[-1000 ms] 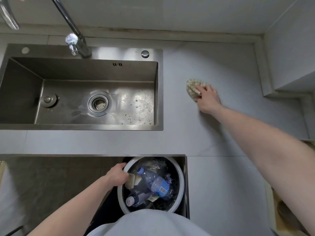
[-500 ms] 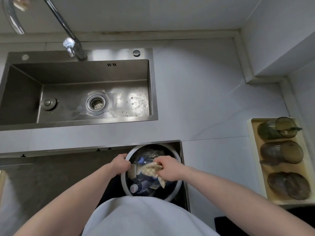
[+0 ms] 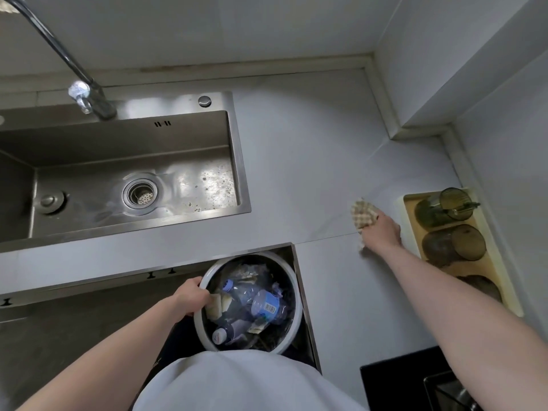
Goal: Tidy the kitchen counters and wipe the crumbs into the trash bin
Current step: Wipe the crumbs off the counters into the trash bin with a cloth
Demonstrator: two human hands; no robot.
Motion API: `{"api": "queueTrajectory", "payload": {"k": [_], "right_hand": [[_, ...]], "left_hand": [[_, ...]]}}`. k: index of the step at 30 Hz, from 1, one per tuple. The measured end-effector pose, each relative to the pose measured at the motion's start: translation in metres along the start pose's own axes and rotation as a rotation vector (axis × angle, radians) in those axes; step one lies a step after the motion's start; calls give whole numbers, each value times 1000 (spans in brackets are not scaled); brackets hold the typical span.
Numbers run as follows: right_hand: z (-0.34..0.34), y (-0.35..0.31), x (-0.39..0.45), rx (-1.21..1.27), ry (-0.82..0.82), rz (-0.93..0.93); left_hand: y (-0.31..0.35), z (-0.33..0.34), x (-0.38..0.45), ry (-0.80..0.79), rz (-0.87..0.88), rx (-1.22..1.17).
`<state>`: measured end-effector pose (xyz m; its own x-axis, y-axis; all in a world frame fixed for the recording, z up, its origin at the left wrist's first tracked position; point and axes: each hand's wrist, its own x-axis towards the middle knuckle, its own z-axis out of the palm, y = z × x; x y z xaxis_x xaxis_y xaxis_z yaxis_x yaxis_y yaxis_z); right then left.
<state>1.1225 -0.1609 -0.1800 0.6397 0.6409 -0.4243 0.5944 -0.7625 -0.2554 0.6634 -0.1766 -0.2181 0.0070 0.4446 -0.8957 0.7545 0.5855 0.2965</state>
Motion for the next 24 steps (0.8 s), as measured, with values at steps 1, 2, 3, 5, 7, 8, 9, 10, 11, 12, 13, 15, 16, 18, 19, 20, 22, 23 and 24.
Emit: {"api": "queueTrajectory", "payload": {"k": [1,2,3,5,7,8,9,10,11,12,13,15,16,18,19,20,22,23,24], "right_hand": [[5,10,-8,7,7,25],[13,19,-15,36,29,60],[22,24,-24,69,57,90],[39,18,-52,131,102,122],[60,5,-84,178,106,100],[68,-4,-102,199,77,81],[80,-14,-118,208,35,49],[89,-24,-134,205,-9,3],[98,-35,-149,208,-61,-48],[105,-47,-165,231,-136,-114],[111,-59,-180,259,-242,-191],[119,-79,-209,247,-532,-314],[121,-86,-220,215,-620,-360],[119,-94,-226,245,-573,-424],[115,-93,-222,303,-520,-412],[105,-92,-215,380,-477,-381],[78,-81,-191,488,-353,-294],[61,-70,-176,521,-259,-250],[45,-56,-159,535,-162,-209]], "left_hand": [[0,0,0,0,-1,0],[1,0,-1,3,-2,0],[2,0,-2,6,-4,-2],[4,0,-3,10,-8,-2],[5,0,-4,12,-11,6],[6,0,-4,12,-11,10],[6,0,-4,10,-11,12],[7,0,-5,11,-8,12],[7,1,-6,15,-6,10],[7,1,-6,22,-4,9],[7,2,-6,28,-3,9],[6,3,-7,32,-4,10],[6,4,-8,35,-2,10],[4,5,-8,39,3,3],[4,5,-8,35,5,1],[4,5,-9,35,7,1],[3,5,-8,38,11,6],[3,5,-7,38,13,6],[3,5,-7,37,16,7]]}}
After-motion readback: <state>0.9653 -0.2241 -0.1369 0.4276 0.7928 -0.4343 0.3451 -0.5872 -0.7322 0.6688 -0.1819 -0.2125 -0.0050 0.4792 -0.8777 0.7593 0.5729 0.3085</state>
